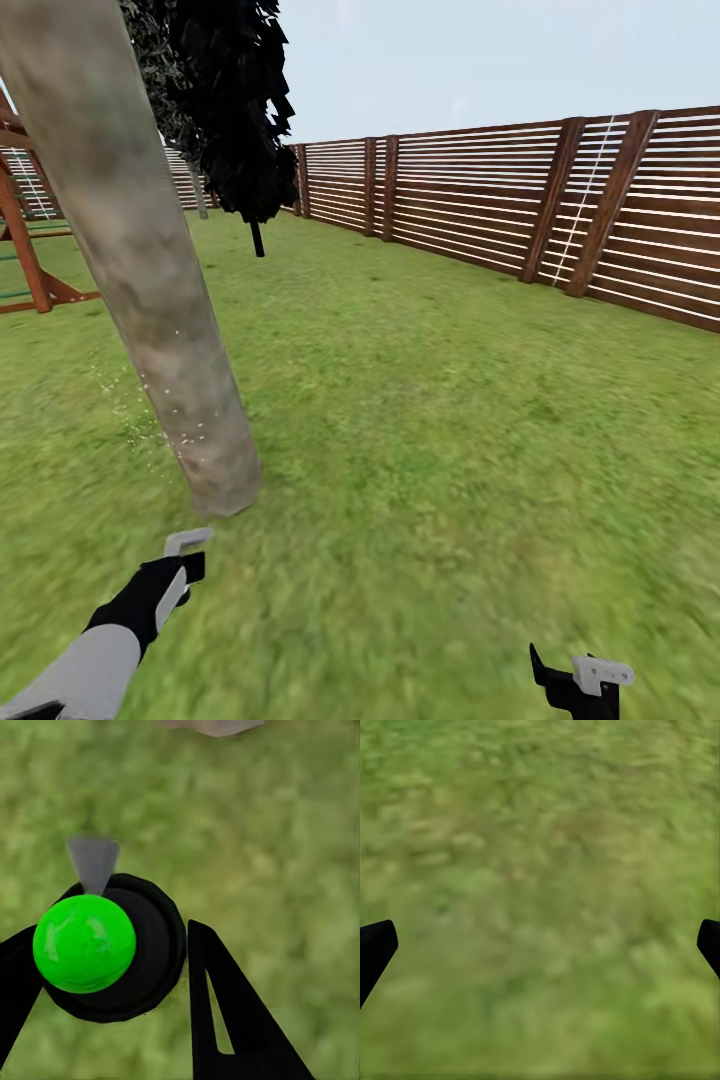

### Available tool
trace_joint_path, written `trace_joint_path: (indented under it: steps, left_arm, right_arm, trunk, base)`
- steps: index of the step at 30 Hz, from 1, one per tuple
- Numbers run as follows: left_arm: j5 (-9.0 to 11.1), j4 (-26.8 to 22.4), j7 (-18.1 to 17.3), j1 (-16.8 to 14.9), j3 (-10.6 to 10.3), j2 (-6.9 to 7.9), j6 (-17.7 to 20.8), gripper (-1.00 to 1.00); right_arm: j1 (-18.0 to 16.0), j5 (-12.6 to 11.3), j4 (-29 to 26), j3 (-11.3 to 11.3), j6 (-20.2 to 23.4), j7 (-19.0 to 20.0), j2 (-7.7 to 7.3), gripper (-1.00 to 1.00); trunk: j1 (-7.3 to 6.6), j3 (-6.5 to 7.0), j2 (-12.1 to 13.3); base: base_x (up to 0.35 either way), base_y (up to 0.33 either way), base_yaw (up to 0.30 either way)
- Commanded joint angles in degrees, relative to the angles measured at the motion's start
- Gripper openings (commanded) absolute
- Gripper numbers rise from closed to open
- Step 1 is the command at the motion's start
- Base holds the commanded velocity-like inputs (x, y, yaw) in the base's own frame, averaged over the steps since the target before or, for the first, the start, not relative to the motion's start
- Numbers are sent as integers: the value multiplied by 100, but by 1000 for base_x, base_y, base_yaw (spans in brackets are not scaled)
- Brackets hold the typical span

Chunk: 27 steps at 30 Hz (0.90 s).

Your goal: In the garden, pick up the pesticide atomizer on the floor and spray pesticide onto both trees until each tree trunk is fully covered.

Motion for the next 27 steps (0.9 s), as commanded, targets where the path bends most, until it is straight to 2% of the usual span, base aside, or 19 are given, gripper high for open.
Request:
trace_joint_path:
  steps: [1, 4, 10, 13, 15, 16, 17, 18, 20, 22, 24, 27]
  left_arm:
    - [-2, 4, 28, -48, -2, 3, 3, -100]
    - [-30, -11, 296, -290, -10, -36, 13, -100]
    - [-21, -67, 246, -633, -25, -92, 7, -100]
    - [-43, -73, 246, -642, -155, 5, 2, -100]
    - [-69, -83, 267, -640, -163, 238, -2, -100]
    - [-63, -82, 254, -637, -164, 311, -6, -100]
    - [-60, -77, 237, -635, -171, 323, -14, -100]
    - [-62, -71, 145, -630, -192, 310, -27, -100]
    - [-64, -61, -434, -631, -511, 265, -23, -100]
    - [-60, -63, -796, -633, -742, 173, -15, -100]
    - [-64, -68, -922, -634, -832, -24, -11, -100]
    - [-60, -79, -944, -625, -861, -59, -11, -100]
  right_arm:
    - [0, 0, 0, -3, 0, 0, 0, 100]
    - [0, 0, 0, -5, 0, 0, 0, 100]
    - [0, 0, 0, -7, 0, 0, 0, 100]
    - [0, 0, 0, -7, 0, 0, 0, 100]
    - [0, 0, 0, -4, 0, 0, 0, 100]
    - [0, 0, 0, -3, 0, 0, 0, 100]
    - [0, 0, 0, -5, 0, 0, 0, 100]
    - [0, 0, 0, -4, 0, 0, 0, 100]
    - [0, 0, 1, -7, 0, 0, 0, 100]
    - [0, 0, 0, -7, 0, 0, 0, 100]
    - [0, 0, 0, -5, 0, 0, 0, 100]
    - [0, 0, 1, -2, 0, 0, 0, 100]
  trunk:
    - [0, 0, 0]
    - [0, 0, 0]
    - [0, 0, 0]
    - [0, 0, 0]
    - [0, 0, 0]
    - [0, 0, 0]
    - [0, 0, 0]
    - [0, 0, 0]
    - [0, 0, 0]
    - [0, 0, 0]
    - [0, 0, 0]
    - [0, 0, 0]
  base:
    - [0, 0, 0]
    - [0, 0, 0]
    - [0, 0, 0]
    - [0, 0, 0]
    - [0, 0, 0]
    - [0, 0, 0]
    - [0, 0, 0]
    - [0, 0, 0]
    - [0, 0, 0]
    - [0, 0, 0]
    - [0, 0, 0]
    - [0, 0, 0]
